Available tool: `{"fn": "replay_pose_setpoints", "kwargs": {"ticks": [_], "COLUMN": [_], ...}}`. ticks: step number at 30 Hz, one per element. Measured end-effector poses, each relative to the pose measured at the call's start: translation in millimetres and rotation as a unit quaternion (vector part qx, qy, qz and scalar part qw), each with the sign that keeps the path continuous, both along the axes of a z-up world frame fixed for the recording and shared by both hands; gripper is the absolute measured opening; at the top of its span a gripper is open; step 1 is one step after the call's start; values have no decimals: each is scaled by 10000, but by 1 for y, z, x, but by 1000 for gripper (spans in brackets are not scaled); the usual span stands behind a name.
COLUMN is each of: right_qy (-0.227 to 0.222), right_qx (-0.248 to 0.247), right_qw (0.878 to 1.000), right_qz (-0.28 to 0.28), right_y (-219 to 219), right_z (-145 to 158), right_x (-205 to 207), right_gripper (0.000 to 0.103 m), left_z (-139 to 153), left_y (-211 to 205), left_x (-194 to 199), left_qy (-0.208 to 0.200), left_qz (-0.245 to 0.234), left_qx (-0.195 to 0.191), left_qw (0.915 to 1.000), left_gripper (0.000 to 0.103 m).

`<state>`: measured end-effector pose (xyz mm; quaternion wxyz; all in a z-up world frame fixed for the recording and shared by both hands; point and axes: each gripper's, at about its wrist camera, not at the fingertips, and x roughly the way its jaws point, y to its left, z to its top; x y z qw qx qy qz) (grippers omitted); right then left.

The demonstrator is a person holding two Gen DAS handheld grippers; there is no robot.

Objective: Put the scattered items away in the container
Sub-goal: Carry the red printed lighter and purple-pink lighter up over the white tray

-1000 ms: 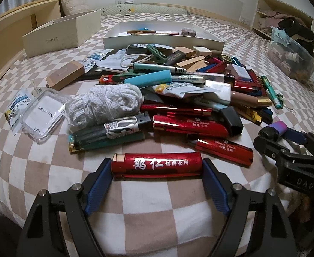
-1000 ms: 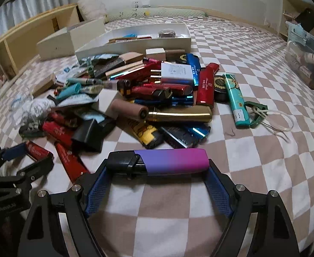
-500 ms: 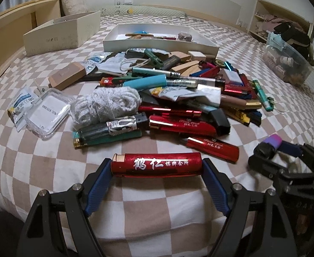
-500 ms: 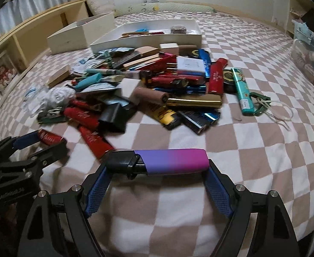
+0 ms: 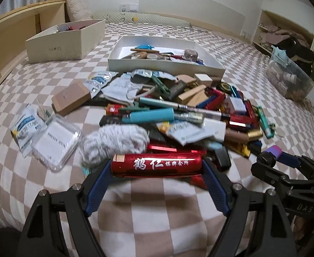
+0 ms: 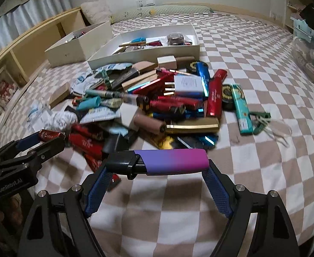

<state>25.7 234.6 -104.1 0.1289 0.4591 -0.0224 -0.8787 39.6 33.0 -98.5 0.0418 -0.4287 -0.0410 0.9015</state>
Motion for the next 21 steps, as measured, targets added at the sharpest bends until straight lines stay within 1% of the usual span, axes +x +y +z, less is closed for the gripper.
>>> {"fn": "replay_pose_setpoints", "kwargs": {"ticks": [4,8,17,19,21], "right_qy": [104,303,784,924,1025], "right_qx": [2,-22,-37,32,74], "right_qw": [9999,9995,9969,9957,9947], "right_qz": [21,-22,19,7,-10], "right_y": [-4,-7,-11,-14,-16], "right_z": [6,16,54,63,69], "right_x": [-14,-27,-68,-79,-88], "right_gripper": [84,84,84,84,84], "left_z": [4,12,43,51,59], "left_y": [-2,-5,-11,-10,-10], "left_x": [-13,-27,-62,-71,-82], "left_qy": [37,125,515,615,704], "left_qz": [35,52,17,37,54], "left_qx": [52,46,-49,-122,-89], "left_qw": [10000,9999,9987,9980,9975], "left_gripper": [82,82,82,82,82]}}
